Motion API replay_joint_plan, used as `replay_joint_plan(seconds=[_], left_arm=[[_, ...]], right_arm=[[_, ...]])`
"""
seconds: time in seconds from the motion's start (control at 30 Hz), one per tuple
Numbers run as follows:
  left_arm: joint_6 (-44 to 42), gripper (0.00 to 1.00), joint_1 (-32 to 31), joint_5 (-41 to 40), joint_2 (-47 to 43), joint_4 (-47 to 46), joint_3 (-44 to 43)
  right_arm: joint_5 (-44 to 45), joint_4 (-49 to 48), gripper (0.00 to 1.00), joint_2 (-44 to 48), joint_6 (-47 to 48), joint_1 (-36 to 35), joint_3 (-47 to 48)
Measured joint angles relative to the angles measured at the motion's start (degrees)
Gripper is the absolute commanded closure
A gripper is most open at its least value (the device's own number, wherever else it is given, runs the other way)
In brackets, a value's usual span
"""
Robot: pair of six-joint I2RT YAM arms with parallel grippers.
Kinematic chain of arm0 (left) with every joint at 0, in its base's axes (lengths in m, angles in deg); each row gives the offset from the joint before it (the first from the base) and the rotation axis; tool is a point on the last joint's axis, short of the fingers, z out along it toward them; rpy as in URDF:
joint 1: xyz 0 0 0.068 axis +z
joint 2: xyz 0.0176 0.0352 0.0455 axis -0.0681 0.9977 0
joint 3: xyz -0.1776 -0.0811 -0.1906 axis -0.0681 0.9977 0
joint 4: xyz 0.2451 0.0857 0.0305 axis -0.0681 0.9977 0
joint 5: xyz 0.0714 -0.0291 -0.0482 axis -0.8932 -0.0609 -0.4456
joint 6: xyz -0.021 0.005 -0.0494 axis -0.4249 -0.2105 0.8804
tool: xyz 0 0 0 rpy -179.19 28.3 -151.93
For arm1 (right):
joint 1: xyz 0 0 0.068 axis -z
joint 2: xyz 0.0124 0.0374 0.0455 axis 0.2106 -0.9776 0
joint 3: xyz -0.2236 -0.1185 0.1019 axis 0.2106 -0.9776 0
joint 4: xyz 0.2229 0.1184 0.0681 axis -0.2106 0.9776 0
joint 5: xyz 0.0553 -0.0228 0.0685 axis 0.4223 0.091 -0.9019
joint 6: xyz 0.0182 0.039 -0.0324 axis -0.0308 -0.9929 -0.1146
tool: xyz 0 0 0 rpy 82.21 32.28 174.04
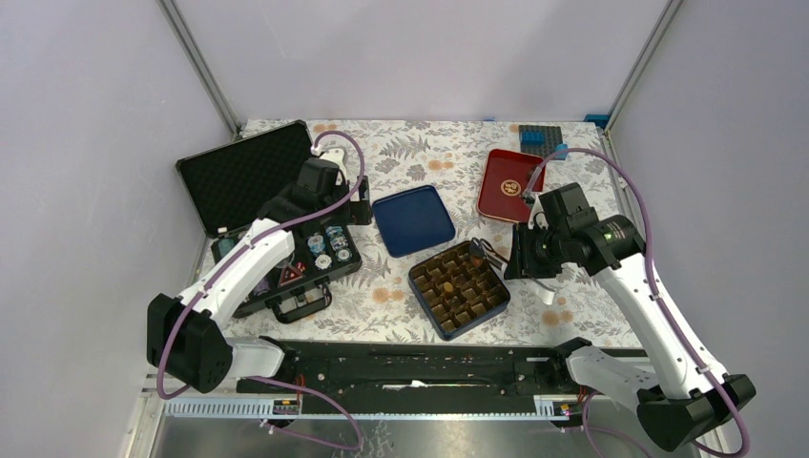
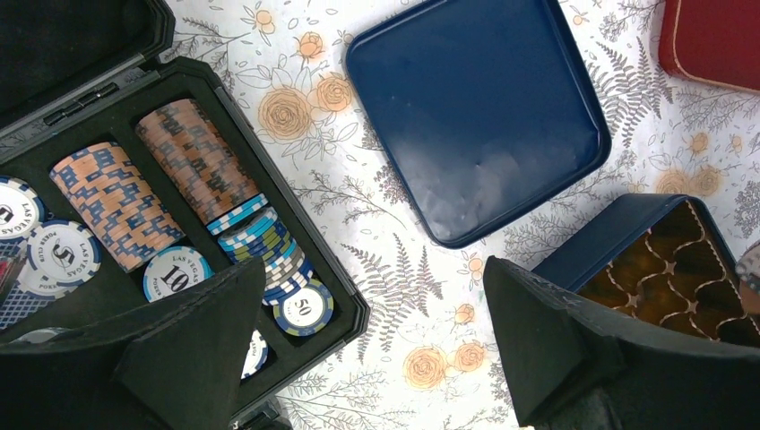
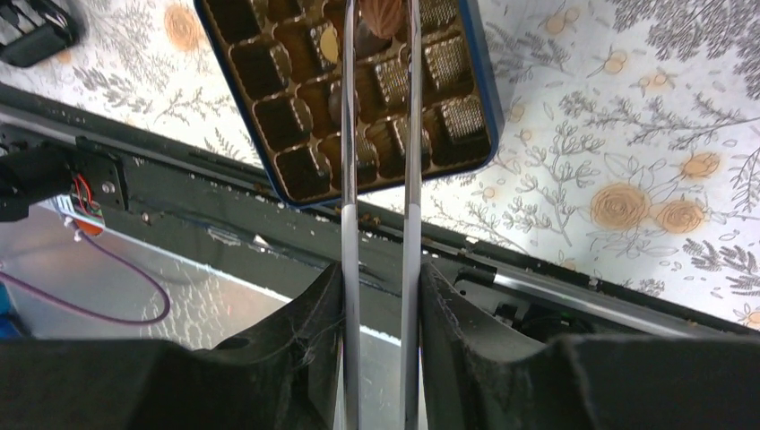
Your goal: Pack the chocolate
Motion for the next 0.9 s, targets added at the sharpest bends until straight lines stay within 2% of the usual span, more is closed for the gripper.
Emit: replay_joint_plan(seconds=[0.73, 0.9], left_arm=[[0.0, 0.01, 0.0, -1.3, 0.4, 0.4, -0.9], [0.0, 0.01, 0.0, -1.4, 0.6, 0.4, -0.9]], right_arm=[[-3.1, 6.6, 0.68, 2.2, 0.7, -2.0, -3.4], [-3.5, 6.5, 0.56, 2.2, 0.5, -2.8, -4.2]])
